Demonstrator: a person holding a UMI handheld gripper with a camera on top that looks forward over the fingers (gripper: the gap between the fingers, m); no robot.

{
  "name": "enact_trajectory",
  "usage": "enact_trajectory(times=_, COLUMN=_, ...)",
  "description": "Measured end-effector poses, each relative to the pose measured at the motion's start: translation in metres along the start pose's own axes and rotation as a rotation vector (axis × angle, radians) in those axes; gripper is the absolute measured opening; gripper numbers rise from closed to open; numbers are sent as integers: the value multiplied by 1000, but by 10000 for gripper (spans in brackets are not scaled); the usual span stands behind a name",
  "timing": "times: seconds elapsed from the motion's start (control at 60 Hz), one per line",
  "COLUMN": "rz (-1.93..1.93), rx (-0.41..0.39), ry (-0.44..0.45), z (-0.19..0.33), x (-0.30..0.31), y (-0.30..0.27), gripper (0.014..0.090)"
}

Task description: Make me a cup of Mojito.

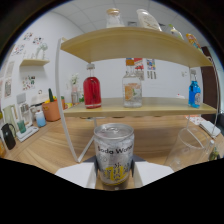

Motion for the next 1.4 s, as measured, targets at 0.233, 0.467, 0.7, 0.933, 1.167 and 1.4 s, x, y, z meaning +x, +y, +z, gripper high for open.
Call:
enact_trajectory(times=0.233, rz=-23, rx=15, ry=15, z=-7, x=-2, y=3, gripper=538)
enact_trajectory(times=0.467, rz=-40, rx=-79, ry=59, z=-30, x=2, y=-9, gripper=850)
enact_trajectory(times=0.7, rz=-40, rx=-144, ry=59, z=-107, x=-3, y=-43, gripper=857)
enact_trajectory(times=0.933, rz=-41, rx=-228, ry=133, z=-176, x=33, y=-28, gripper=857)
enact_trajectory(times=1.167, rz=47, rx=-314, ry=192, z=-202, x=76, y=-5, gripper=862)
enact_trajectory(times=1.4, rz=73, rx=-348, ry=210, z=-210, x=106, y=-5, gripper=852)
